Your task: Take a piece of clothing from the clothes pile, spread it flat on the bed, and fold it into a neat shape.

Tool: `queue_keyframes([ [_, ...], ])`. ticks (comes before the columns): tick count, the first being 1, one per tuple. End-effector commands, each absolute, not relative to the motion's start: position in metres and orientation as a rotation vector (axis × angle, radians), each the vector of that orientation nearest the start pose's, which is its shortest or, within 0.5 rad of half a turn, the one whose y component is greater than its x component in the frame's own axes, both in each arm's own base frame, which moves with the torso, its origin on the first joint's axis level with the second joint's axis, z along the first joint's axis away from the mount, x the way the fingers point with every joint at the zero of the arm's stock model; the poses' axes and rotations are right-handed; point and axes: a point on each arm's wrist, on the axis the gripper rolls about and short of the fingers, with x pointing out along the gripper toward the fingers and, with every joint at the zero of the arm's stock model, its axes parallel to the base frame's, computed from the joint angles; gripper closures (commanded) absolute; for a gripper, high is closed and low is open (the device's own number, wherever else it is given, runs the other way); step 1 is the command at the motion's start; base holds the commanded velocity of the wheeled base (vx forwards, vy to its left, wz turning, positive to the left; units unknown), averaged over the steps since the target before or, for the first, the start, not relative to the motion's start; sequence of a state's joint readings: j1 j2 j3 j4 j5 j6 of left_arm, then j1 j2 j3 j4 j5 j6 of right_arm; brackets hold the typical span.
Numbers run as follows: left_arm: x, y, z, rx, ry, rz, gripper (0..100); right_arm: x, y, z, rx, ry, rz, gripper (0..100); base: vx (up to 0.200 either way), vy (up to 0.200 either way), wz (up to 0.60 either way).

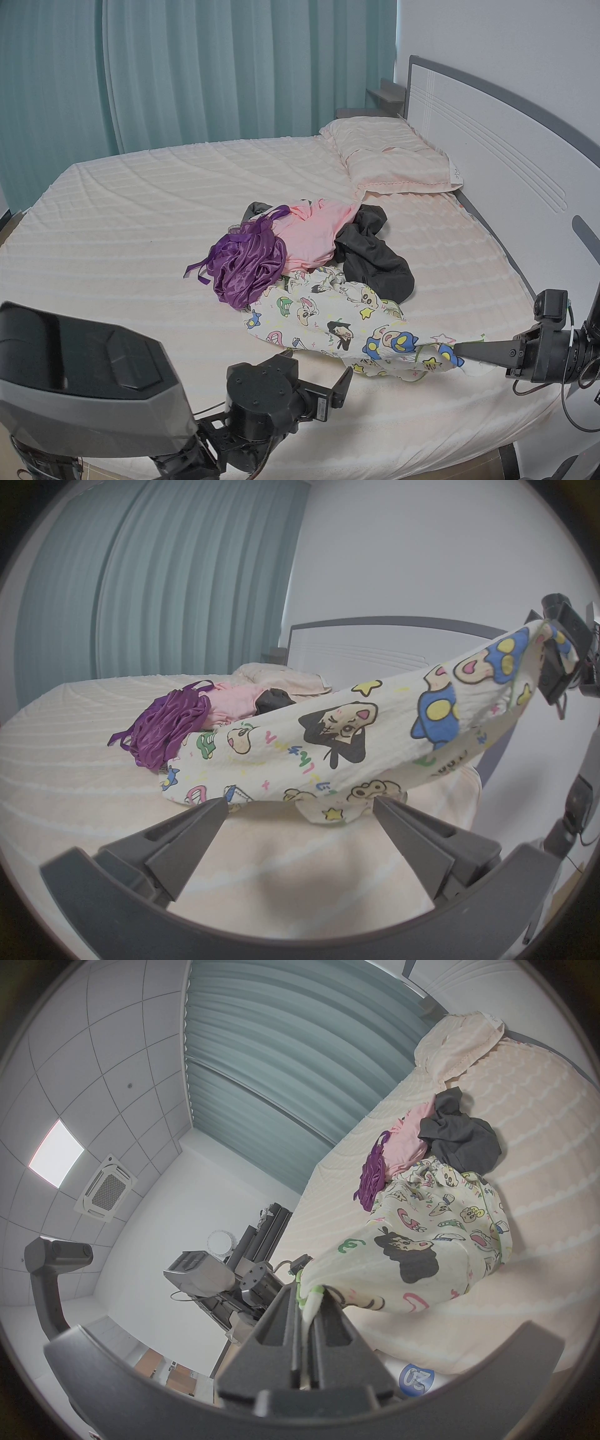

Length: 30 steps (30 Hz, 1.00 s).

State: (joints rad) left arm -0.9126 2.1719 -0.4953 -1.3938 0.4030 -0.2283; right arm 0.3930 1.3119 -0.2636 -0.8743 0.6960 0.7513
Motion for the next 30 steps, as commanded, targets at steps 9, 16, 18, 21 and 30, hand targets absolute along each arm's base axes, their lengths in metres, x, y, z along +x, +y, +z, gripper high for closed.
queue_keyframes([
  [9, 0.259, -0.268, 0.023, -0.154, 0.141, -0.231, 0, 0.150, 0.076, 0.164, 0.699, 0.552, 0.965, 100, 0.000, 0.000, 0.00],
  [16, 0.286, -0.242, 0.019, -0.156, 0.128, -0.095, 0, 0.151, 0.068, 0.177, 0.698, 0.467, 0.946, 100, 0.000, 0.000, 0.00],
  [18, 0.290, -0.232, 0.015, -0.130, 0.138, -0.050, 0, 0.149, 0.066, 0.180, 0.695, 0.448, 0.950, 100, 0.000, 0.000, 0.00],
  [21, 0.298, -0.220, 0.015, -0.117, 0.135, -0.011, 0, 0.146, 0.062, 0.184, 0.693, 0.419, 0.941, 100, 0.000, 0.000, 0.00],
  [30, 0.297, -0.172, 0.023, -0.073, 0.132, 0.071, 0, 0.150, 0.046, 0.181, 0.712, 0.396, 0.849, 100, 0.000, 0.000, 0.00],
])
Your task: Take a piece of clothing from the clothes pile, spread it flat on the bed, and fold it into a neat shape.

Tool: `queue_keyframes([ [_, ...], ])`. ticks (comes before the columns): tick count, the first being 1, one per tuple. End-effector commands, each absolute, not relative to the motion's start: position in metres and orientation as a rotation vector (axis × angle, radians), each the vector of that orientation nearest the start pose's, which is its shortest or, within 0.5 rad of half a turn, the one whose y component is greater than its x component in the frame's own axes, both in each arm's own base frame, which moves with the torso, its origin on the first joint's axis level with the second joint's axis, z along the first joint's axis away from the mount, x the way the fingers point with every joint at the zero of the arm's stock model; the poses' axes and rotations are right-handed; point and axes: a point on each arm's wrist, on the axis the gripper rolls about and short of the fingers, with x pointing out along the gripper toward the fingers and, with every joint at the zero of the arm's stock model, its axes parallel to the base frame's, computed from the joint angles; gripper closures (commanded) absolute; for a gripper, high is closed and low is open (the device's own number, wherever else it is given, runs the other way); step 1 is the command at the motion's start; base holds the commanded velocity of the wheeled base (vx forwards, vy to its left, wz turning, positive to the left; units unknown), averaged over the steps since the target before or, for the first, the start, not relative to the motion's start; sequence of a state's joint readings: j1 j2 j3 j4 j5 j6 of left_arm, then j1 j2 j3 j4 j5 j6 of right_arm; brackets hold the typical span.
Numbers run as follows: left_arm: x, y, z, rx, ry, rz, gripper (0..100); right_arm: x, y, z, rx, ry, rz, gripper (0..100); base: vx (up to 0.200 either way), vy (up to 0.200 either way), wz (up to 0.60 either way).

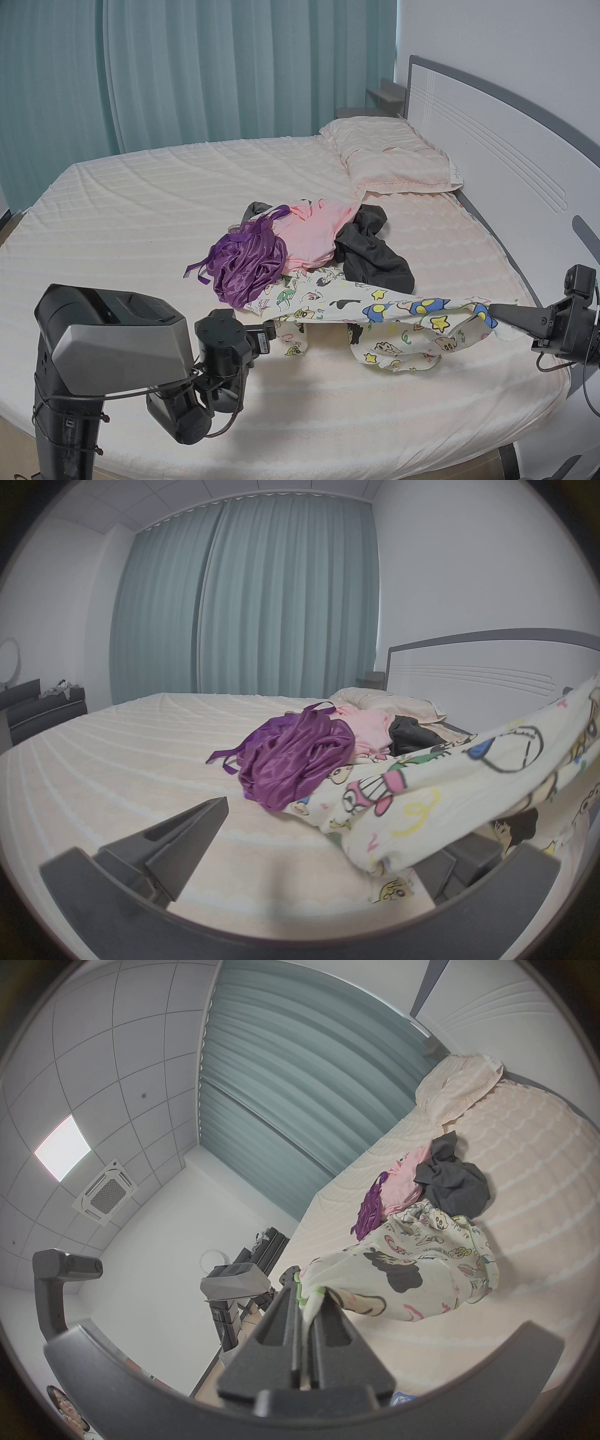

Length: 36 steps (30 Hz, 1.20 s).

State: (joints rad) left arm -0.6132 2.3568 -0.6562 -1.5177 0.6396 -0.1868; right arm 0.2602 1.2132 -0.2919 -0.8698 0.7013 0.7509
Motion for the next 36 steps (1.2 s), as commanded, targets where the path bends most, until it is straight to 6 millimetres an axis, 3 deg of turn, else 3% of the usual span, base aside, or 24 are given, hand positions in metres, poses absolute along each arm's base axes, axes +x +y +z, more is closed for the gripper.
queue_keyframes([
  [1, 0.295, -0.166, 0.026, -0.060, 0.134, 0.075, 0, 0.150, 0.045, 0.180, 0.715, 0.400, 0.838, 100, 0.000, 0.000, 0.00],
  [7, 0.270, -0.145, 0.045, -0.040, 0.160, 0.015, 0, 0.150, 0.043, 0.177, 0.720, 0.407, 0.823, 100, 0.000, 0.000, 0.00],
  [15, 0.223, -0.120, 0.049, 0.037, 0.272, -0.104, 0, 0.150, 0.043, 0.176, 0.721, 0.413, 0.819, 100, 0.000, 0.000, 0.00],
  [22, 0.218, -0.099, 0.048, 0.162, 0.300, -0.063, 0, 0.151, 0.041, 0.175, 0.726, 0.415, 0.804, 100, 0.000, 0.000, 0.00],
  [27, 0.224, -0.095, 0.071, 0.152, 0.205, -0.038, 0, 0.154, 0.040, 0.171, 0.732, 0.429, 0.789, 100, 0.000, 0.000, 0.00],
  [31, 0.220, -0.096, 0.078, 0.155, 0.210, -0.055, 0, 0.158, 0.039, 0.169, 0.736, 0.440, 0.777, 100, 0.000, 0.000, 0.00],
  [36, 0.193, -0.105, 0.054, 0.208, 0.362, -0.150, 0, 0.162, 0.040, 0.164, 0.743, 0.468, 0.767, 100, 0.000, 0.000, 0.00],
])
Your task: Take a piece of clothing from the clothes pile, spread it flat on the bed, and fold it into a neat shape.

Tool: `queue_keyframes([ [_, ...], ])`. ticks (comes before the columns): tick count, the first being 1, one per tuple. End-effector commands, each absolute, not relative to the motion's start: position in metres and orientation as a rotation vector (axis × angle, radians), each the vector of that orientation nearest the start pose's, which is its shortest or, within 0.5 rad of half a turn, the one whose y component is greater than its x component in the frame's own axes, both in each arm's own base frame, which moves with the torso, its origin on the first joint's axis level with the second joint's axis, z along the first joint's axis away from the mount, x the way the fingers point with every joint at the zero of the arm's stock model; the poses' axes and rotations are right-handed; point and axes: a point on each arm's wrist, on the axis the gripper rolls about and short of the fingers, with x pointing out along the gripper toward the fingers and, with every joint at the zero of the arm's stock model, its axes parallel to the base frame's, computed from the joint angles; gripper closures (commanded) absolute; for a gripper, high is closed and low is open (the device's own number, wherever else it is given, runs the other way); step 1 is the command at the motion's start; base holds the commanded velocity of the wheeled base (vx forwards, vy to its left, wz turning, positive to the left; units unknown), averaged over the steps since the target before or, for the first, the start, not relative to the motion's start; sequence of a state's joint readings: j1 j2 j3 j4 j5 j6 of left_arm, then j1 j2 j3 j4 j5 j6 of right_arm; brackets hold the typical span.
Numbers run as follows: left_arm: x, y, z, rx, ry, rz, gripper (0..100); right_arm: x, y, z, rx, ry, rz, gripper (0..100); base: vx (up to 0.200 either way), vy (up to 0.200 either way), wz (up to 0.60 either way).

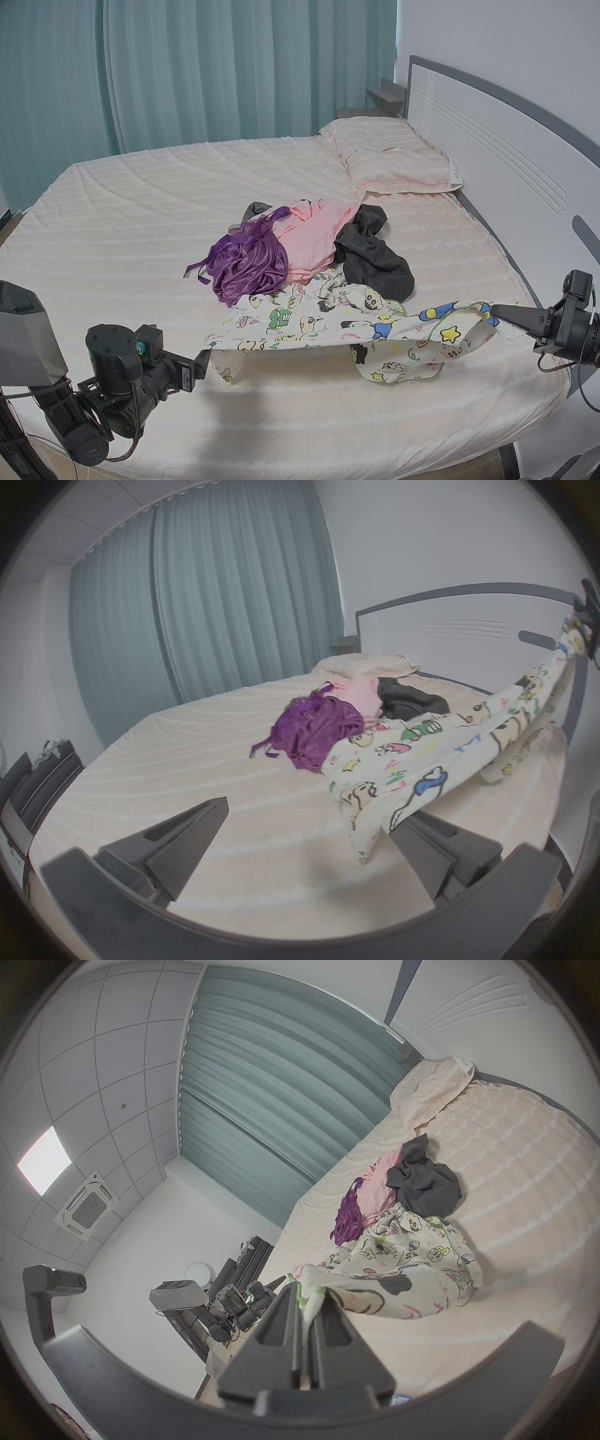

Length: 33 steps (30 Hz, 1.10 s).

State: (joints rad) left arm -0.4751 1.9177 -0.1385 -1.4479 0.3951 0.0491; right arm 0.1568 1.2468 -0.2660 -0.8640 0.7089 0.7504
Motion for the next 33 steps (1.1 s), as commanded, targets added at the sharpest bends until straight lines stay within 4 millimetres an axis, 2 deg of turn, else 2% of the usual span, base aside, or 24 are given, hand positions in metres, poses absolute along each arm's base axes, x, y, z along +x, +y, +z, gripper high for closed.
queue_keyframes([
  [1, 0.190, -0.109, 0.047, 0.206, 0.392, -0.175, 0, 0.162, 0.040, 0.164, 0.744, 0.470, 0.768, 100, 0.000, 0.000, 0.00],
  [7, 0.193, -0.130, 0.017, 0.121, 0.509, -0.264, 0, 0.160, 0.040, 0.163, 0.744, 0.470, 0.767, 100, 0.000, 0.000, 0.00],
  [12, 0.209, -0.142, -0.012, 0.130, 0.568, -0.258, 0, 0.160, 0.039, 0.163, 0.745, 0.468, 0.762, 100, 0.000, 0.000, 0.00],
  [14, 0.212, -0.144, -0.016, 0.122, 0.574, -0.255, 0, 0.160, 0.039, 0.163, 0.745, 0.468, 0.764, 100, 0.000, 0.000, 0.00],
  [15, 0.220, -0.149, -0.023, 0.099, 0.578, -0.248, 0, 0.161, 0.039, 0.163, 0.744, 0.467, 0.764, 100, 0.000, 0.000, 0.00],
  [18, 0.231, -0.154, -0.030, 0.081, 0.555, -0.236, 0, 0.161, 0.039, 0.163, 0.745, 0.468, 0.764, 100, 0.000, 0.000, 0.00],
  [22, 0.233, -0.154, -0.032, 0.065, 0.527, -0.240, 0, 0.161, 0.039, 0.162, 0.745, 0.469, 0.760, 100, 0.000, 0.000, 0.00],
  [24, 0.229, -0.152, -0.031, 0.062, 0.519, -0.243, 0, 0.161, 0.038, 0.162, 0.746, 0.467, 0.757, 100, 0.000, 0.000, 0.00],
  [25, 0.221, -0.147, -0.031, 0.072, 0.543, -0.245, 0, 0.161, 0.038, 0.163, 0.747, 0.465, 0.753, 100, 0.000, 0.000, 0.00],
  [30, 0.195, -0.131, -0.006, 0.056, 0.568, -0.314, 0, 0.165, 0.037, 0.165, 0.745, 0.452, 0.749, 100, 0.000, 0.000, 0.00],
  [33, 0.188, -0.126, 0.002, 0.052, 0.565, -0.329, 0, 0.167, 0.037, 0.169, 0.740, 0.434, 0.754, 100, 0.000, 0.000, 0.00],
])
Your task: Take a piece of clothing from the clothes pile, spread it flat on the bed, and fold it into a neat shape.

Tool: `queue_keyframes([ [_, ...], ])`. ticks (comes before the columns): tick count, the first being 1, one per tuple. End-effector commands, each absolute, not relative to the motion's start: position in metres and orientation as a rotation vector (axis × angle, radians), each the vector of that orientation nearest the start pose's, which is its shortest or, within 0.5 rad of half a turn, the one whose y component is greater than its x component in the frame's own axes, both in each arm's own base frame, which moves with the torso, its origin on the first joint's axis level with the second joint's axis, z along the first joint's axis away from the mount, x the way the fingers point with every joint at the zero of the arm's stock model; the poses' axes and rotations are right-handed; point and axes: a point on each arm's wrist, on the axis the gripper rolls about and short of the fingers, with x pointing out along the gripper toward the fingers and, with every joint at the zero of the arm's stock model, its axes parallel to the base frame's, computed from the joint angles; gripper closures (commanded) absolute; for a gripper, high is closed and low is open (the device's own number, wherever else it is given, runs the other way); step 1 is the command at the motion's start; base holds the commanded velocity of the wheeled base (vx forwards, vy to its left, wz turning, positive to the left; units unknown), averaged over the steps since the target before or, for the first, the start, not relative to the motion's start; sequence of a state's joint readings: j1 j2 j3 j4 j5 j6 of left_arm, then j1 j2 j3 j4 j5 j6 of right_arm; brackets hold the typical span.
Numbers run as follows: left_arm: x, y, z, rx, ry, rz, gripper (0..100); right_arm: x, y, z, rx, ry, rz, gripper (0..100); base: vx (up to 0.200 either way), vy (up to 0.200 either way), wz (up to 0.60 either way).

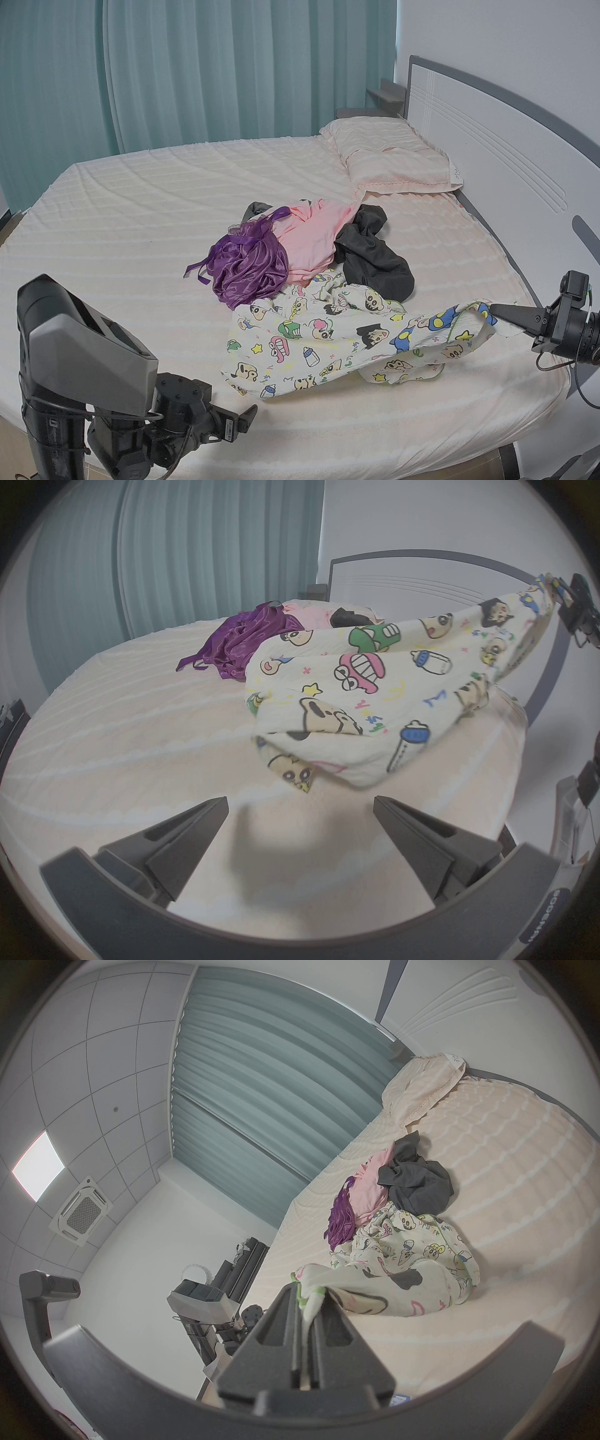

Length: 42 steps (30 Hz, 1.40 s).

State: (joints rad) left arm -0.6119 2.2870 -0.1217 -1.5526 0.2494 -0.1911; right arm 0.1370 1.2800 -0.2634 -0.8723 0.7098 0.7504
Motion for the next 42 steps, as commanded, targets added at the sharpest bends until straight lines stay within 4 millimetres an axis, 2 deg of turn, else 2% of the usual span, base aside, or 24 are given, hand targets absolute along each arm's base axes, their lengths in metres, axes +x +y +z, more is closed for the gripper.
queue_keyframes([
  [1, 0.185, -0.124, 0.005, 0.051, 0.560, -0.329, 0, 0.168, 0.037, 0.173, 0.736, 0.419, 0.760, 100, 0.000, 0.000, 0.00],
  [4, 0.181, -0.121, 0.009, 0.047, 0.558, -0.334, 0, 0.168, 0.037, 0.179, 0.729, 0.395, 0.771, 100, 0.000, 0.000, 0.00],
  [10, 0.188, -0.128, 0.005, 0.053, 0.548, -0.347, 0, 0.170, 0.038, 0.191, 0.715, 0.346, 0.792, 100, 0.000, 0.000, 0.00],
  [16, 0.207, -0.143, -0.011, 0.055, 0.540, -0.352, 0, 0.171, 0.039, 0.202, 0.702, 0.304, 0.809, 100, 0.000, 0.000, 0.00],
  [25, 0.235, -0.162, -0.031, 0.090, 0.492, -0.366, 0, 0.174, 0.040, 0.204, 0.701, 0.303, 0.818, 100, 0.000, 0.000, 0.00],
  [35, 0.233, -0.158, -0.037, 0.118, 0.527, -0.428, 0, 0.177, 0.040, 0.203, 0.704, 0.313, 0.812, 100, 0.000, 0.000, 0.00],
  [40, 0.226, -0.145, -0.028, 0.107, 0.553, -0.470, 0, 0.178, 0.039, 0.202, 0.707, 0.316, 0.804, 100, 0.000, 0.000, 0.00],
  [42, 0.230, -0.142, -0.027, 0.105, 0.543, -0.458, 0, 0.180, 0.039, 0.200, 0.709, 0.324, 0.802, 100, 0.000, 0.000, 0.00],
])
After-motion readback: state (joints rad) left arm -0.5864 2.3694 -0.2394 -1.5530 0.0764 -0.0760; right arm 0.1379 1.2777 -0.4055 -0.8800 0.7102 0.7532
